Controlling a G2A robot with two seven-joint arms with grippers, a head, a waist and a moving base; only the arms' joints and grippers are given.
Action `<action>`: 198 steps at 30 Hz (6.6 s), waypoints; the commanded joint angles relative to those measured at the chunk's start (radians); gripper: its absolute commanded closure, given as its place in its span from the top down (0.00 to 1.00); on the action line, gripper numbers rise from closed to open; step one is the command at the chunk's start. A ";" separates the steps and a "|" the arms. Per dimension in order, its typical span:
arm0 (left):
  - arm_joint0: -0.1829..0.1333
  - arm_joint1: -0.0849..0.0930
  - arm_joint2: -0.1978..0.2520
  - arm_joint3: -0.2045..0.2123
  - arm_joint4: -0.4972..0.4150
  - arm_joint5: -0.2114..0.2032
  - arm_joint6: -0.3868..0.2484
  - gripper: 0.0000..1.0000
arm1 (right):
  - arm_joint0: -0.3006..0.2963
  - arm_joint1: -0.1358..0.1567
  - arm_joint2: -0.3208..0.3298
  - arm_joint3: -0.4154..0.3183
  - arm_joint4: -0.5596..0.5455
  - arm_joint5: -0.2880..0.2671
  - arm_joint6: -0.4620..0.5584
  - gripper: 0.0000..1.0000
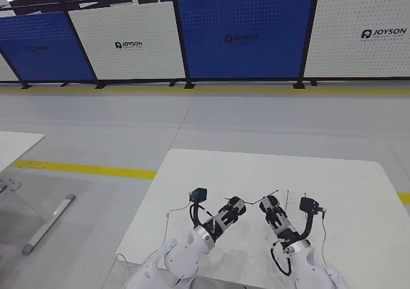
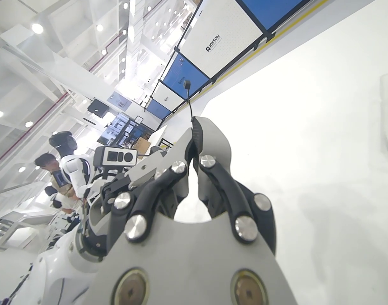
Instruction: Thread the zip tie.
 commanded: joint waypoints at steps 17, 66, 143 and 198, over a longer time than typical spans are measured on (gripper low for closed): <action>0.000 0.000 0.000 0.000 0.000 0.000 0.000 0.00 | 0.001 -0.003 0.004 -0.009 -0.013 0.020 0.019 0.00; 0.010 -0.004 -0.005 0.002 -0.026 -0.038 0.010 0.00 | -0.016 -0.006 0.014 -0.005 -0.007 -0.045 0.052 0.19; 0.003 -0.007 0.021 -0.002 0.055 -0.035 -0.003 0.00 | -0.023 -0.004 0.018 -0.017 -0.057 -0.048 0.073 0.00; 0.002 -0.012 0.039 -0.009 0.077 -0.019 0.014 0.00 | -0.060 0.006 0.039 -0.033 -0.059 -0.129 0.036 0.00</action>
